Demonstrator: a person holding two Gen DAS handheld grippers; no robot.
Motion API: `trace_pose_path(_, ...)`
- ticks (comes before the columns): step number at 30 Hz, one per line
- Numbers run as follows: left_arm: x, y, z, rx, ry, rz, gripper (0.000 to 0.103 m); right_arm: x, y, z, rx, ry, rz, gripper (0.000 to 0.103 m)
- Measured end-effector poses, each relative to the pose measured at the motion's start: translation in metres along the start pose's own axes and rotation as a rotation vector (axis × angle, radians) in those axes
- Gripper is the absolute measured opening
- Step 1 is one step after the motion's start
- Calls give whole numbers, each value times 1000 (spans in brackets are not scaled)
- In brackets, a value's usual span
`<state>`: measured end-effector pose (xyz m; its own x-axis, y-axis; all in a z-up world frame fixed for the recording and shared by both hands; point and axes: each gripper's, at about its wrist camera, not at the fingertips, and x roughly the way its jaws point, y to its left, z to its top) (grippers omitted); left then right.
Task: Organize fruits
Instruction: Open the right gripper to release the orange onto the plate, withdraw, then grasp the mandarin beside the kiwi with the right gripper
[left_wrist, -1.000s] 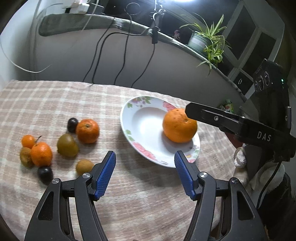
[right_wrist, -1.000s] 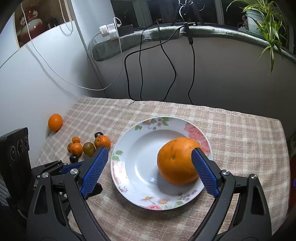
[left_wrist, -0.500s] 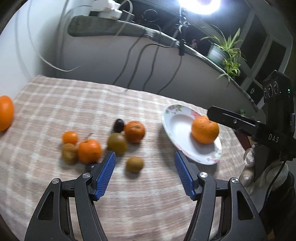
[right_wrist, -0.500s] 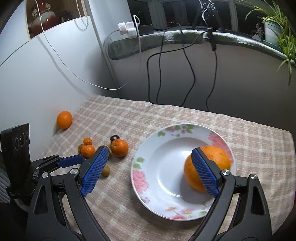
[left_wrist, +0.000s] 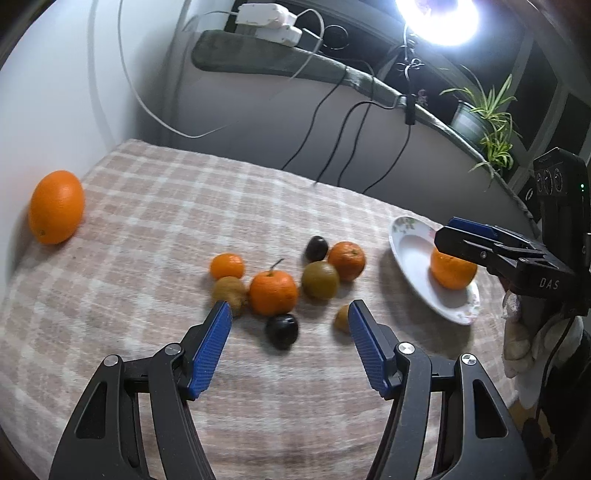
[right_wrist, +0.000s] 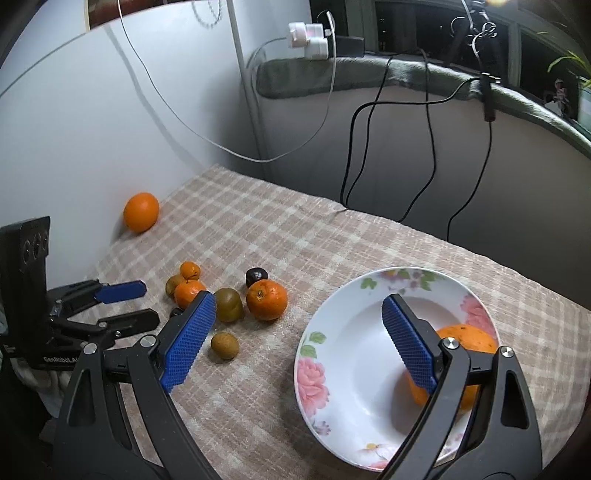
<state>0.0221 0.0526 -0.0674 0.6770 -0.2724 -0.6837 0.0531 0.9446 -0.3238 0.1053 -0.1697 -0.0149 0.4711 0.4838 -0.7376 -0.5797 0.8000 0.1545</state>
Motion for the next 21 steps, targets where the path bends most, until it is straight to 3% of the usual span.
trace_pose_path(5,2,6,0,7,10,4,49,13,5,2,-21,28,25,93)
trace_pose_path(9,7,2,3,39,14,-2,45,24,12,3,-58,55,47,91)
trace_pose_path(21,27,-10,12,161,58,18,40,64,32,2,-161,194,94,59)
